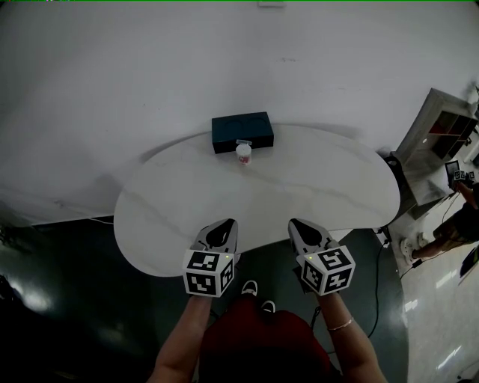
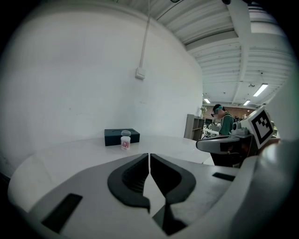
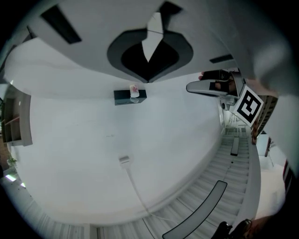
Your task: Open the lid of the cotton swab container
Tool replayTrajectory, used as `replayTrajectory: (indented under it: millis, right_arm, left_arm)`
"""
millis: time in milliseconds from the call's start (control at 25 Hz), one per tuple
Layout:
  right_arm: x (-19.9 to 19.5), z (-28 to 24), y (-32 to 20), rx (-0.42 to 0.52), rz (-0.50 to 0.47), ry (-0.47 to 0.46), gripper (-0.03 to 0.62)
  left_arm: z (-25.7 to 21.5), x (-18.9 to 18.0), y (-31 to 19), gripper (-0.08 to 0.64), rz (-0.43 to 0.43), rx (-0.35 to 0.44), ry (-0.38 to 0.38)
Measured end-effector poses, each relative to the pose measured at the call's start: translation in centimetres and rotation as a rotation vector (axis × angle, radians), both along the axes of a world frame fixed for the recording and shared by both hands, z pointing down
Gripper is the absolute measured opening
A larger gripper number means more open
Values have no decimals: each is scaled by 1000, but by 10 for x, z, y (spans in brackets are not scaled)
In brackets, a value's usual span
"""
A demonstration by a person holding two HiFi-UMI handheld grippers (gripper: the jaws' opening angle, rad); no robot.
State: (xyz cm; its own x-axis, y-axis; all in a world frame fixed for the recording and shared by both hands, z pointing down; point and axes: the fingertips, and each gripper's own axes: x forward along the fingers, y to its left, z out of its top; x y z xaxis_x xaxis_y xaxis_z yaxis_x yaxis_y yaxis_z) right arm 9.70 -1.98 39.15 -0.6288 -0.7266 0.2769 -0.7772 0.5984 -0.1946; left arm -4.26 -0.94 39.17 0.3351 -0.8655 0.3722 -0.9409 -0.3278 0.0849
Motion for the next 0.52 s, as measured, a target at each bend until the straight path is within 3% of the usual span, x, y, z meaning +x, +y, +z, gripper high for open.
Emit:
replayTrajectory:
  millis: [520]
  right_arm:
    - [-4,0,18,3,-7,-2,15]
  left_arm:
    - [-6,-13,18,34,-41,15,17]
